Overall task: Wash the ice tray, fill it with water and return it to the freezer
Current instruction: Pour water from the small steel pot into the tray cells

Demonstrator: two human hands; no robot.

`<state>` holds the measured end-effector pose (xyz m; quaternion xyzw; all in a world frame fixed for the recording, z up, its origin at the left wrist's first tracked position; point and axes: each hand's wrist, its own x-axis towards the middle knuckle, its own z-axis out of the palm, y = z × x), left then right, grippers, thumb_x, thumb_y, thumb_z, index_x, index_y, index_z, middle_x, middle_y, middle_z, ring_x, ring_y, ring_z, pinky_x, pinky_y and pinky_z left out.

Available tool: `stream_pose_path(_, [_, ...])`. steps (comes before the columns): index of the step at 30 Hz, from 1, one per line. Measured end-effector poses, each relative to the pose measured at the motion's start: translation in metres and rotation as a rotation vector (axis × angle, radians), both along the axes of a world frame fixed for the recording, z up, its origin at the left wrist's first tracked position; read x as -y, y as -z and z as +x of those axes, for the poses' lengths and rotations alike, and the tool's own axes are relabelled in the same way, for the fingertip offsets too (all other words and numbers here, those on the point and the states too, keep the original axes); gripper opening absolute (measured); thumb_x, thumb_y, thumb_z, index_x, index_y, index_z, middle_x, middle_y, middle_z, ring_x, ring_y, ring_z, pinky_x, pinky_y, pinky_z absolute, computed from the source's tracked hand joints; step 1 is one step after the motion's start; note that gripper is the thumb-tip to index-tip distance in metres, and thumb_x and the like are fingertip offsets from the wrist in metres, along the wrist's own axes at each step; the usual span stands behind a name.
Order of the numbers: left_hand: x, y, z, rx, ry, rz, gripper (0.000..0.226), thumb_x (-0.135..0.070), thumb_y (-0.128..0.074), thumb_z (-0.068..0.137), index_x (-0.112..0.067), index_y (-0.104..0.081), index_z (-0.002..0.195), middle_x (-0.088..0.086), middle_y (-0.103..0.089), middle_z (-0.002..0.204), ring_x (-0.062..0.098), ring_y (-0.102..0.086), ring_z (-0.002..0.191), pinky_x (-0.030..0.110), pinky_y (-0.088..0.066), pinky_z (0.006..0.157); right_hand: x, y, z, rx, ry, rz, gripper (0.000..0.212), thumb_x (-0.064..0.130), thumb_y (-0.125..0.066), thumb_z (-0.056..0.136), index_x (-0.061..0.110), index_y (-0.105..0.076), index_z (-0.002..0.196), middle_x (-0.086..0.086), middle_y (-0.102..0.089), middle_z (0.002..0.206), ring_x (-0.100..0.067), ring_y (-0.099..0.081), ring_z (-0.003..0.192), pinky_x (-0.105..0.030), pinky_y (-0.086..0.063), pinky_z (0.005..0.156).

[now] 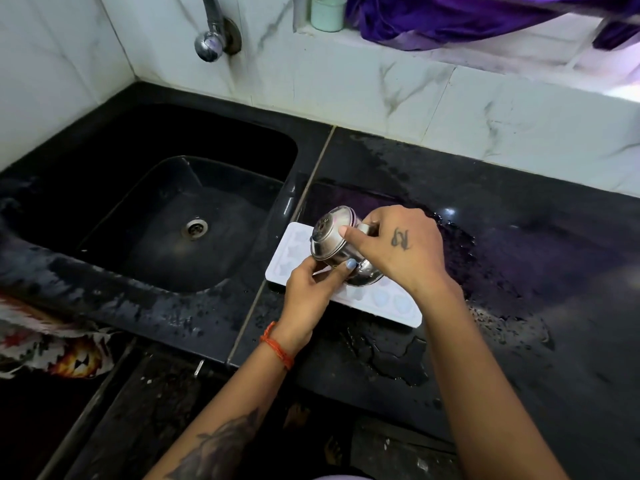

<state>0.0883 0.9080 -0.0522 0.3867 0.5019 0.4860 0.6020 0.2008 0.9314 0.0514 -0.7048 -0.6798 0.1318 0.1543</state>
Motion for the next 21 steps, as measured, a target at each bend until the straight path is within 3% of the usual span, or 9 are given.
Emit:
stream_pose_path(5, [-0.001, 0.0, 0.002, 0.046, 0.007, 0.003, 0.051, -0.033, -0.073, 0.068, -0.004, -0.064, 0.11, 0.014, -0.071, 0.106, 0.027, -0.067, 0.102, 0.044, -0.049, 0.097, 0.0, 0.001, -0.001, 0.031, -0.016, 0.027, 0.04, 0.053, -0.055, 0.085, 0.016, -0.064, 0.075, -0.003, -0.064, 0.07, -0.027, -0.06, 0.072, -0.029, -0.038, 0.059])
stream_pose_path(11, [-0.003, 0.002, 0.002, -0.049, -0.03, 0.031, 0.037, -0.025, -0.075, 0.076, -0.01, -0.065, 0.108, 0.004, -0.073, 0.102, 0.021, -0.069, 0.097, 0.034, -0.052, 0.087, -0.001, 0.004, 0.005, -0.075, 0.031, -0.006, 0.037, 0.053, -0.059, 0.083, 0.022, -0.059, 0.063, 0.002, -0.057, 0.058, -0.023, -0.058, 0.067, -0.025, -0.033, 0.05])
stream_pose_path(15, [-0.005, -0.001, 0.001, -0.148, -0.058, 0.065, 0.042, -0.035, -0.078, 0.067, -0.015, -0.068, 0.103, 0.0, -0.075, 0.094, 0.017, -0.07, 0.088, 0.035, -0.054, 0.081, 0.001, 0.009, 0.012, -0.24, 0.083, -0.008, 0.038, 0.05, -0.062, 0.082, 0.015, -0.068, 0.068, -0.002, -0.066, 0.062, -0.021, -0.062, 0.067, -0.03, -0.043, 0.059])
stream_pose_path(21, [-0.006, -0.004, 0.003, -0.159, -0.024, 0.077, 0.036, -0.027, -0.079, 0.073, -0.016, -0.067, 0.105, 0.001, -0.074, 0.096, 0.016, -0.07, 0.09, 0.038, -0.054, 0.087, 0.006, 0.009, 0.018, -0.283, 0.124, 0.0, 0.034, 0.049, -0.063, 0.082, 0.019, -0.069, 0.067, 0.002, -0.066, 0.061, -0.017, -0.063, 0.067, -0.03, -0.046, 0.064])
